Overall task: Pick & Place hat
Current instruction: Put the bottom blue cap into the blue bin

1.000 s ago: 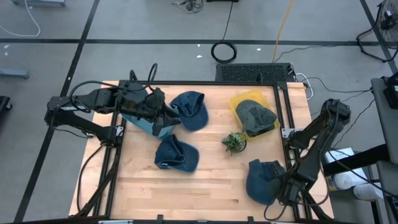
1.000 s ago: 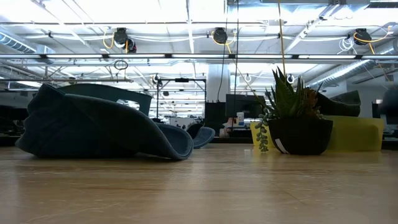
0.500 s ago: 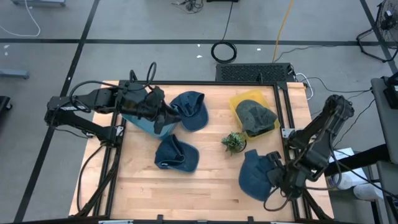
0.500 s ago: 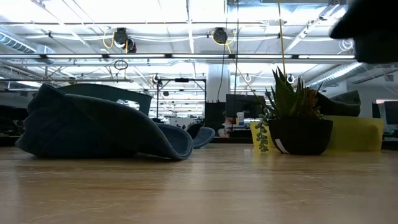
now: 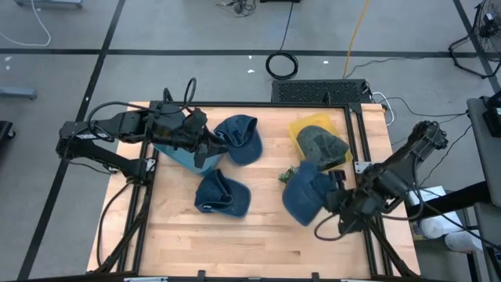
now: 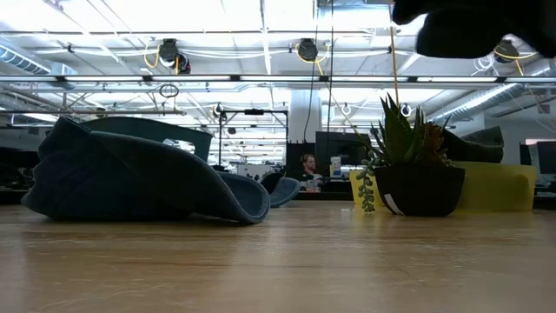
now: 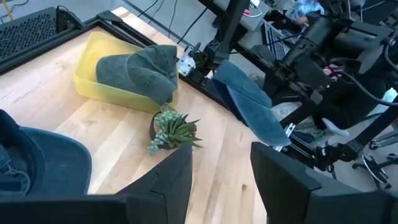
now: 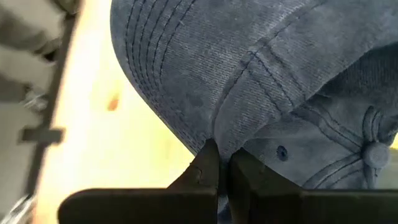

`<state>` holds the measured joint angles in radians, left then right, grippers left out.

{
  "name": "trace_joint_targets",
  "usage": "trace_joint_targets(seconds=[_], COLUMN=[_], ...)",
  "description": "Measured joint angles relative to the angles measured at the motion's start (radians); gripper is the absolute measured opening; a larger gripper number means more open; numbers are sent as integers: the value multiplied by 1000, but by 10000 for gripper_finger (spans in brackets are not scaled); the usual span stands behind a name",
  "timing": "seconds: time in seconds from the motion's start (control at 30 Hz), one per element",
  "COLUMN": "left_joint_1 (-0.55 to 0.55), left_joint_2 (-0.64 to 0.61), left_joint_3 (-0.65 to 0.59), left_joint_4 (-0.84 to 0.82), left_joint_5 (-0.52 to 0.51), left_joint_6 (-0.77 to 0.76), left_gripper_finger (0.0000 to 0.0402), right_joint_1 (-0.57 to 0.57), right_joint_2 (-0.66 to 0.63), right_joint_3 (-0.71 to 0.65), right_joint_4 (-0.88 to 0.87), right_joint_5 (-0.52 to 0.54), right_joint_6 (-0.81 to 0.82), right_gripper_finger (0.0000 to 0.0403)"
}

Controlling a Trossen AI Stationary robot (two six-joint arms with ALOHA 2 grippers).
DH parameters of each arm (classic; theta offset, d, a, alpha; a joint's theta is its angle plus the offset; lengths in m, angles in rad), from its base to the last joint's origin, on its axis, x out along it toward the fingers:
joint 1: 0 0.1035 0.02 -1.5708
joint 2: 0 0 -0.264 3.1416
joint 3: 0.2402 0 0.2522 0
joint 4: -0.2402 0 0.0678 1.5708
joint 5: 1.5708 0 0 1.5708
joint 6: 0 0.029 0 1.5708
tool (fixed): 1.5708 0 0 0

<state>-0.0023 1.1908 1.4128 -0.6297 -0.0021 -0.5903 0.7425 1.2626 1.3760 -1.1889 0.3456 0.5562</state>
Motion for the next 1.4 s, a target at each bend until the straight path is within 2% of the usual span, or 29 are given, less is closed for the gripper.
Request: trace_joint_targets(seconds=[0.2, 0.47, 0.63, 0.83, 1.17, 1.4], left_joint_1=[0, 0, 0, 0, 0, 0], left_joint_2=[0, 0, 0, 0, 0, 0], left_joint_3=[0, 0, 0, 0, 0, 0], left_joint_4=[2, 5, 6, 27, 158, 303], left_joint_5=[0, 0, 0, -2, -2, -2], left_joint_6=[-8, -17, -17, 5, 75, 114], left_gripper_finger=[170, 170, 170, 170, 170, 170], right_joint_1=[-28, -33, -57, -118, -241, -341], right_joint_2=[0, 0, 0, 0, 0, 0], right_joint_3=[1, 1, 1, 1, 1, 1], right_joint_4=[10, 13, 64, 198, 517, 772], right_joint_5=[173, 413, 494, 564, 564, 459], right_joint_6=[12, 118, 133, 30, -329, -575], right_gripper_finger=[0, 0, 0, 0, 0, 0])
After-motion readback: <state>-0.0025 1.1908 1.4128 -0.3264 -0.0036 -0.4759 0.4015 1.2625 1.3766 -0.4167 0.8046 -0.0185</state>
